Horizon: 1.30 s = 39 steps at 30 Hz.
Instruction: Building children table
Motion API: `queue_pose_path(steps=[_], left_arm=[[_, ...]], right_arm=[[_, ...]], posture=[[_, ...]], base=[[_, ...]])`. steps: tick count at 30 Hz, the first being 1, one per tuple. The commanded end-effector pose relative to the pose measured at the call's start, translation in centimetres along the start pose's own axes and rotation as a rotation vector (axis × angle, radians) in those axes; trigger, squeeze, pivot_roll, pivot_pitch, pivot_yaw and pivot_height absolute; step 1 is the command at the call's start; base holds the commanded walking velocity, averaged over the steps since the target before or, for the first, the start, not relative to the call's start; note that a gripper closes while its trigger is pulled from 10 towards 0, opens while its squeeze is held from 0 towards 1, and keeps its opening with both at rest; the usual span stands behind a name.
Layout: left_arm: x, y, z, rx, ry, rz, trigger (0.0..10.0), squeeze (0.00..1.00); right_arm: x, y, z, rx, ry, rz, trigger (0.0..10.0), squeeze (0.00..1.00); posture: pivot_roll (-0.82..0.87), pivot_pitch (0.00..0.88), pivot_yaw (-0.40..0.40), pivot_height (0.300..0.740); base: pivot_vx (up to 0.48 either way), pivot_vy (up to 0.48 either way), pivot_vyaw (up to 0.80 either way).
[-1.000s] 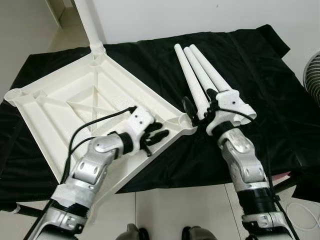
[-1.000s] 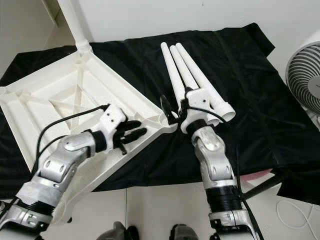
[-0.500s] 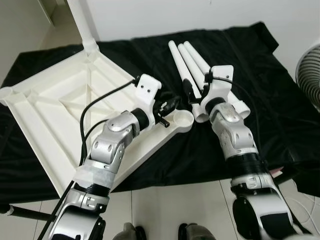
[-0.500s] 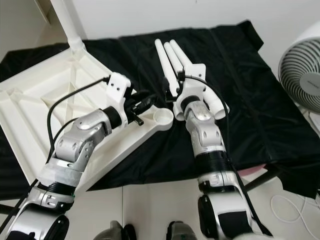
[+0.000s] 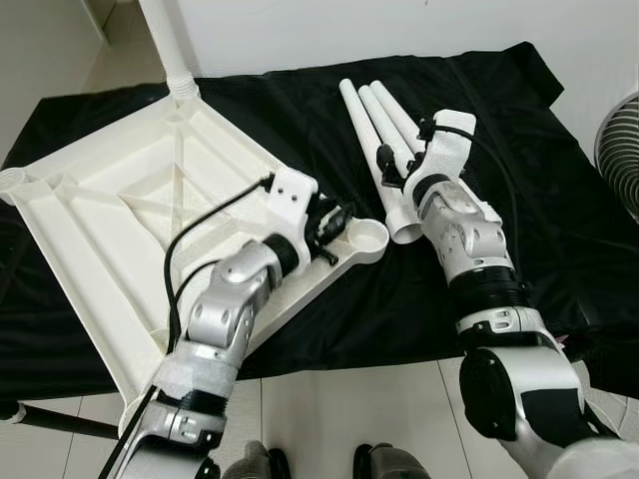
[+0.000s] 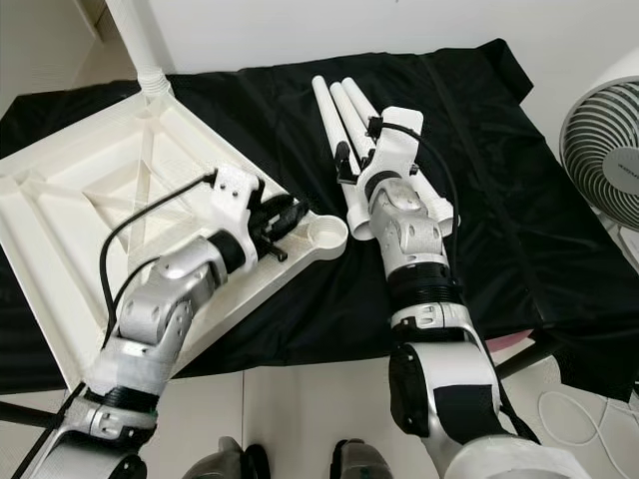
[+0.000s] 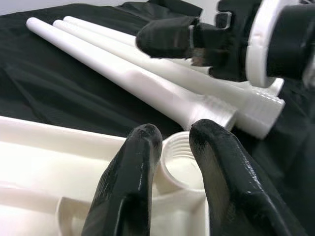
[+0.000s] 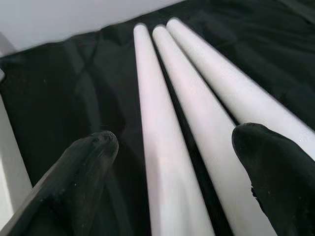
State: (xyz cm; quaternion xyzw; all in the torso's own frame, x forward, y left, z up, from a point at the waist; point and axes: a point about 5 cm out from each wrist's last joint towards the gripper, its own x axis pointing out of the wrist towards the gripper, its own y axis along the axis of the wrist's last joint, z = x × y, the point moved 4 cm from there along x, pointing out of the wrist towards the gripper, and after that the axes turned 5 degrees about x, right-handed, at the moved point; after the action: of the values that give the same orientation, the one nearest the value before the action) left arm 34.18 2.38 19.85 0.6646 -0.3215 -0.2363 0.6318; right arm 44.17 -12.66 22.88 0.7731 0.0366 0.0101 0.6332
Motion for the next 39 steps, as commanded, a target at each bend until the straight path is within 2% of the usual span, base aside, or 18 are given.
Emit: queue_pose_path(steps=[1,4,6,10,15,21,32,33,34,35,37,38,39], left_arm=[[-0.5,-0.3,-0.1,0.036,0.053,-0.013,10.0,0.00],[-0.6,-0.2,0.1,0.054,0.049,-0.005,10.0,0.00],[-0.6,-0.2,0.1,0.054,0.049,-0.005,10.0,0.00],[-0.5,0.0,0.3,0.048,0.050,0.003,10.0,0.00],[-0.4,0.0,0.6,0.044,0.040,0.006,10.0,0.00],[-0.4,0.4,0.9,0.043,0.050,0.018,10.0,0.00],[-0.2,0.6,0.9,0.035,0.062,0.030,10.0,0.00],[-0.2,0.7,0.9,0.028,0.066,0.035,10.0,0.00],[-0.2,0.7,0.9,0.028,0.066,0.035,10.0,0.00],[-0.1,0.9,0.8,0.022,0.074,0.045,10.0,0.00],[-0.1,1.0,0.7,0.021,0.076,0.048,10.0,0.00],[-0.1,1.0,0.7,0.022,0.079,0.050,10.0,0.00],[0.0,1.1,0.7,0.021,0.080,0.051,10.0,0.00]], right_arm=[[0.3,-1.1,-0.4,-0.016,-0.009,-0.083,10.0,0.00],[0.3,-1.8,-0.3,0.006,-0.010,-0.145,10.0,0.00],[0.3,-1.8,-0.3,0.006,-0.010,-0.145,10.0,0.00],[0.3,-3.4,-0.2,0.055,-0.030,-0.271,10.0,0.00],[0.3,-4.1,0.1,0.060,-0.046,-0.318,10.0,0.00],[-0.2,-6.4,1.4,0.126,-0.106,-0.493,10.0,0.00],[-0.8,-7.4,2.8,0.155,-0.139,-0.611,10.0,0.00],[-0.9,-7.5,3.1,0.137,-0.141,-0.631,8.3,0.00],[-0.9,-7.5,3.1,0.137,-0.141,-0.631,8.3,0.00],[-1.0,-7.5,3.2,0.100,-0.125,-0.661,3.3,0.00],[-1.1,-7.4,3.2,0.083,-0.111,-0.669,3.3,0.00],[-1.0,-7.3,3.0,0.064,-0.096,-0.671,0.0,0.00],[-1.0,-7.3,2.9,0.052,-0.087,-0.672,0.0,0.00]], posture=[[-0.11,0.096,0.054,0.740],[-0.11,0.096,0.054,0.740],[-0.11,0.096,0.054,0.740],[-0.11,0.084,0.054,0.740],[-0.11,0.084,0.054,0.740],[-0.11,0.094,0.050,0.740],[-0.12,0.103,0.043,0.740],[-0.13,0.106,0.036,0.740],[-0.13,0.106,0.036,0.740],[-0.13,0.106,0.030,0.740],[-0.13,0.106,0.030,0.740],[-0.13,0.106,0.028,0.740],[-0.13,0.106,0.028,0.740]], base=[[0.000,0.000,0.00],[0.000,0.000,0.00],[0.000,0.000,0.00],[0.000,0.000,0.00],[0.000,0.000,0.00],[0.000,0.000,0.00],[0.000,0.000,0.00],[0.000,0.000,0.00],[0.000,0.000,0.00],[0.000,0.000,0.00],[0.000,0.000,0.00],[0.000,0.000,0.00],[0.000,0.000,0.00]])
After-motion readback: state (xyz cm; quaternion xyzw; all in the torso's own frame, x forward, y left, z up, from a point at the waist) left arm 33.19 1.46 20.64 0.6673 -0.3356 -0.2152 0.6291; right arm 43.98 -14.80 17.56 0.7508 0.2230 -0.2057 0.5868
